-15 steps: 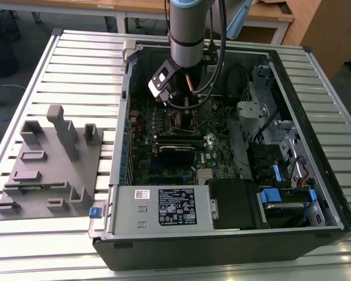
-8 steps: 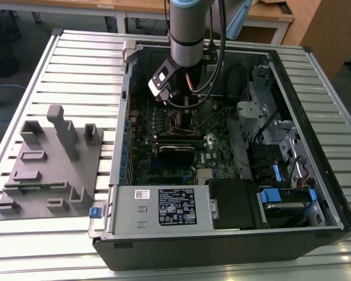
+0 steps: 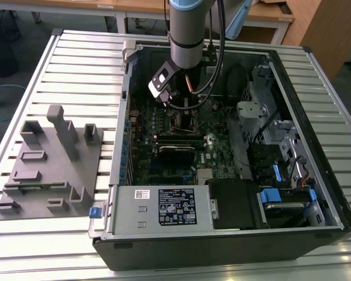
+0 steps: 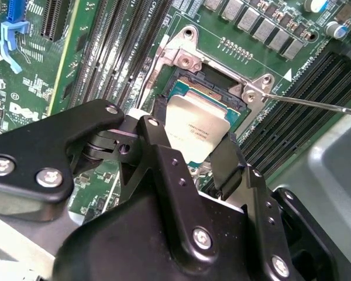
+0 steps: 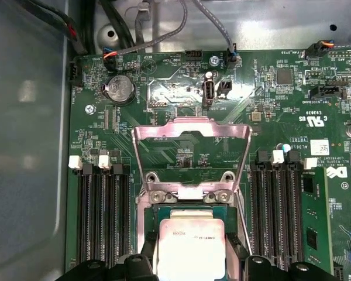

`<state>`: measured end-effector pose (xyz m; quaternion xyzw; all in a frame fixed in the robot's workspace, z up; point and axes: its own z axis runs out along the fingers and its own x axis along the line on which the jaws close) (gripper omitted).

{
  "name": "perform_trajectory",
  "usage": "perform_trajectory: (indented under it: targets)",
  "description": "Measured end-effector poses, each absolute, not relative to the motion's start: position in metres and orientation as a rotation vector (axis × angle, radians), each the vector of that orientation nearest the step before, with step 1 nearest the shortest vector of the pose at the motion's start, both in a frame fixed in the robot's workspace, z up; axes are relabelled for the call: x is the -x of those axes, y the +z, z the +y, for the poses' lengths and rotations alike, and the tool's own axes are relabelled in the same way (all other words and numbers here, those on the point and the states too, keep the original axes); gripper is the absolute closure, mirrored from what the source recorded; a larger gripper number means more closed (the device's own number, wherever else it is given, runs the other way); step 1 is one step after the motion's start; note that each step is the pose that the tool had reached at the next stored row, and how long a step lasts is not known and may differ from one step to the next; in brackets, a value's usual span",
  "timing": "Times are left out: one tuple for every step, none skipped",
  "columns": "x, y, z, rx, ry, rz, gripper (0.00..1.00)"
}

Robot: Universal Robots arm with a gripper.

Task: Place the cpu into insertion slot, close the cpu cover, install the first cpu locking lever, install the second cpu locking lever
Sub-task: 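Place the cpu into insertion slot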

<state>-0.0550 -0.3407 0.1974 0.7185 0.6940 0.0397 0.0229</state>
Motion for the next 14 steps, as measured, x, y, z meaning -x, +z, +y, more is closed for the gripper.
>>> perform_trajectory:
  targets:
    - [0.0550, 0.1970, -0.3407, -2.225, 0.123, 2.149, 0.46]
    - [0.0551, 0.1966, -0.3406, -2.225, 0.123, 2.149, 0.46]
    - [0.0552, 0.1962, -0.3406, -2.225, 0.123, 2.149, 0.46]
    - [0.0553, 0.1959, -0.3407, -2.225, 0.123, 2.149, 0.46]
    - [0.0553, 0.1959, -0.3407, -2.225, 0.122, 2.149, 0.46]
    - [0.0553, 0.1959, -0.3407, -2.225, 0.122, 2.149, 0.46]
    - [0.0554, 0.1959, -0.3406, -2.225, 0.122, 2.149, 0.46]
    - [0.0555, 0.1958, -0.3406, -2.225, 0.123, 2.149, 0.46]
    - [0.0556, 0.1958, -0.3406, -2.225, 0.123, 2.149, 0.46]
    - [0.0557, 0.1948, -0.3406, -2.225, 0.123, 2.149, 0.46]
    - [0.0561, 0.1946, -0.3405, -2.225, 0.122, 2.148, 0.46]
    - [0.0561, 0.1946, -0.3405, -2.225, 0.123, 2.149, 0.46]
    - [0.0562, 0.1945, -0.3404, -2.225, 0.123, 2.149, 0.46]
    - [0.0562, 0.1945, -0.3403, -2.225, 0.123, 2.149, 0.46]
